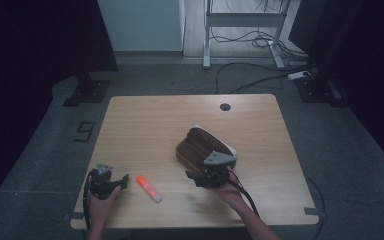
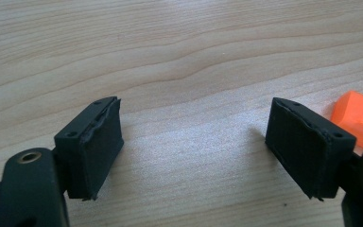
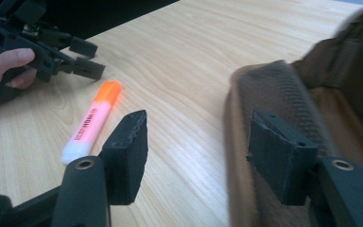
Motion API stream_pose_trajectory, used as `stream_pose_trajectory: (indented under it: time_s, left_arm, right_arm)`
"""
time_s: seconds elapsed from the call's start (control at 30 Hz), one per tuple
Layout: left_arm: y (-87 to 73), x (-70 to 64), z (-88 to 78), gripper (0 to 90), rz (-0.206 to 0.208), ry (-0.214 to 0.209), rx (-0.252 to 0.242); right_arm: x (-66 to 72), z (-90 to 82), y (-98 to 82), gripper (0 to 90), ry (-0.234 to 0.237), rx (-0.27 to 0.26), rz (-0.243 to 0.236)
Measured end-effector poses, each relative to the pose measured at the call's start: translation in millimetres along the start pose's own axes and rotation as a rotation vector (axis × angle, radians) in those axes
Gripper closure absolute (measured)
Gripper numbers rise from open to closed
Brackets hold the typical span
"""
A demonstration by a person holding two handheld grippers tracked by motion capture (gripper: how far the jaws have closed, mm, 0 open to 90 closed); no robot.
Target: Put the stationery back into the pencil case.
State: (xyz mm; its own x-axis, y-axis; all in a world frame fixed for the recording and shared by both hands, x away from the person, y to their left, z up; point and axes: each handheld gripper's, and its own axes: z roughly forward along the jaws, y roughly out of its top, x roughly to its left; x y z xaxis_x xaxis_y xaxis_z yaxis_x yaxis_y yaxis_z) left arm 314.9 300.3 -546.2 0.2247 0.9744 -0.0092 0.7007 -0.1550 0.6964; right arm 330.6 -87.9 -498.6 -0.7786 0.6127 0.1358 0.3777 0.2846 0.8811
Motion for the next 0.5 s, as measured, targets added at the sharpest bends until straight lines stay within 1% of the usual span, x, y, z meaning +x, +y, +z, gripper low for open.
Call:
stream_pose_trajectory:
  time_s: [0.1, 0.13, 0.23, 0.3, 0.4, 0.43, 0.47, 0.5]
  left_arm:
    - [0.0, 0.0, 0.0, 19.3, 0.000, 0.000, 0.000]
    - [0.0, 0.0, 0.0, 19.3, 0.000, 0.000, 0.000]
    - [0.0, 0.0, 0.0, 19.3, 0.000, 0.000, 0.000]
    - [0.0, 0.0, 0.0, 19.3, 0.000, 0.000, 0.000]
    - [0.0, 0.0, 0.0, 19.3, 0.000, 0.000, 0.000]
    - [0.0, 0.0, 0.0, 19.3, 0.000, 0.000, 0.000]
    - [0.0, 0.0, 0.0, 19.3, 0.000, -0.001, 0.000]
    - [0.0, 0.0, 0.0, 19.3, 0.000, -0.001, 0.000]
  right_arm:
    - [6.1, 8.0, 0.5, 37.7, 0.012, 0.011, -0.007]
    - [6.1, 8.0, 0.5, 37.7, 0.012, 0.011, -0.007]
    - [15.1, 19.1, 1.7, 38.2, 0.032, 0.022, -0.010]
    - [17.2, 21.8, 2.0, 38.2, 0.037, 0.026, -0.011]
    - [28.2, 32.7, 3.8, 38.9, 0.063, 0.027, -0.010]
    - [28.2, 32.7, 3.8, 38.9, 0.063, 0.027, -0.010]
    - [34.5, 38.7, 4.2, 39.8, 0.078, 0.032, -0.011]
    - [34.5, 38.7, 4.2, 39.8, 0.078, 0.032, -0.011]
